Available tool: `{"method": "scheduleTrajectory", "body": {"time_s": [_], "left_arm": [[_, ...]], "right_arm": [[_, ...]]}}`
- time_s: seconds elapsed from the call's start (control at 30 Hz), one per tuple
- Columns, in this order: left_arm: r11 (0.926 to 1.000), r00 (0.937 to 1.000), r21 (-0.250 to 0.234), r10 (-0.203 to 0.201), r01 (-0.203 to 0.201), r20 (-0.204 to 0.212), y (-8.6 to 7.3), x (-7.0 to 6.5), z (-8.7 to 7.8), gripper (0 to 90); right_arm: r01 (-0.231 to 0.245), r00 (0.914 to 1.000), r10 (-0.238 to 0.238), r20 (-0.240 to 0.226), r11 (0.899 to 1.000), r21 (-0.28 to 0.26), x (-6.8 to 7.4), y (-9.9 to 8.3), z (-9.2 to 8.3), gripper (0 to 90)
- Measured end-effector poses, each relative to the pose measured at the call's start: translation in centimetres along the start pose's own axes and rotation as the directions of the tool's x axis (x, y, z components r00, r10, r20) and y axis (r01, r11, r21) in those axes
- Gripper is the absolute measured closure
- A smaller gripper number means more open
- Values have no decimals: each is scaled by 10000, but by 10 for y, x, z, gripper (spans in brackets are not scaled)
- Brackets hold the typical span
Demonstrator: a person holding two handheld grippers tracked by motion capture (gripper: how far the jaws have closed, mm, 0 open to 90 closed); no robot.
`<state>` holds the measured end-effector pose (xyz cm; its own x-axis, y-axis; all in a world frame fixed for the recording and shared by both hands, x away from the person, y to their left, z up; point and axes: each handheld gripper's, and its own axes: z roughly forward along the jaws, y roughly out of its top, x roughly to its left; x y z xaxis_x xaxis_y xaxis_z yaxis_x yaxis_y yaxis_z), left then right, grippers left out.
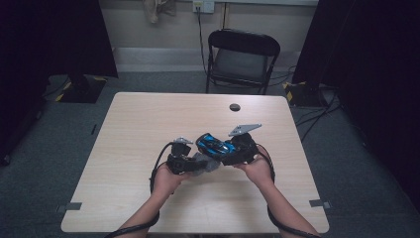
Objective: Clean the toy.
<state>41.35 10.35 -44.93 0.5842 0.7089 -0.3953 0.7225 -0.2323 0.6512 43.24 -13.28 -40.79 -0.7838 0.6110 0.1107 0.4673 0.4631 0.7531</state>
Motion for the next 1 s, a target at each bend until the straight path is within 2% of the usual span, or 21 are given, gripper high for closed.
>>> {"method": "scheduleTrajectory", "body": {"time_s": [0.13, 0.23, 0.3, 0.37, 0.43, 0.63, 0.77, 1.0], "left_arm": [[9998, 9996, -99, -158, 156, -238, 0, 7, -3, 689], [9999, 9977, -105, -27, 20, -678, 1, 14, -6, 688], [9999, 9961, -88, -96, 89, -882, 0, 19, -7, 688], [9997, 9926, -143, -194, 178, -1195, -2, 25, -8, 689], [9995, 9907, -182, -291, 269, -1332, -3, 29, -10, 689], [9997, 9833, -200, -163, 129, -1812, -4, 39, -23, 689], [9998, 9740, -138, -180, 152, -2260, -7, 50, -35, 689], [9991, 9646, -214, -404, 361, -2605, -14, 65, -52, 689]], "right_arm": [[-20, 10000, 20, -24, 10000, 25, 0, 1, -2, 253], [-43, 10000, 43, -30, 10000, -32, -1, 1, -3, 253], [-48, 10000, 48, 1, 10000, -34, -3, 0, -5, 253], [-84, 9999, 84, 129, 10000, -21, -4, -1, -6, 253], [-188, 9998, 188, 117, 9998, -49, -6, -4, -7, 253], [-319, 9990, 317, 327, 9995, 45, -14, -10, -9, 253], [-388, 9981, 386, 474, 9992, 36, -19, -14, -11, 253], [-575, 9957, 567, 733, 9983, 90, -27, -24, -12, 252]]}}
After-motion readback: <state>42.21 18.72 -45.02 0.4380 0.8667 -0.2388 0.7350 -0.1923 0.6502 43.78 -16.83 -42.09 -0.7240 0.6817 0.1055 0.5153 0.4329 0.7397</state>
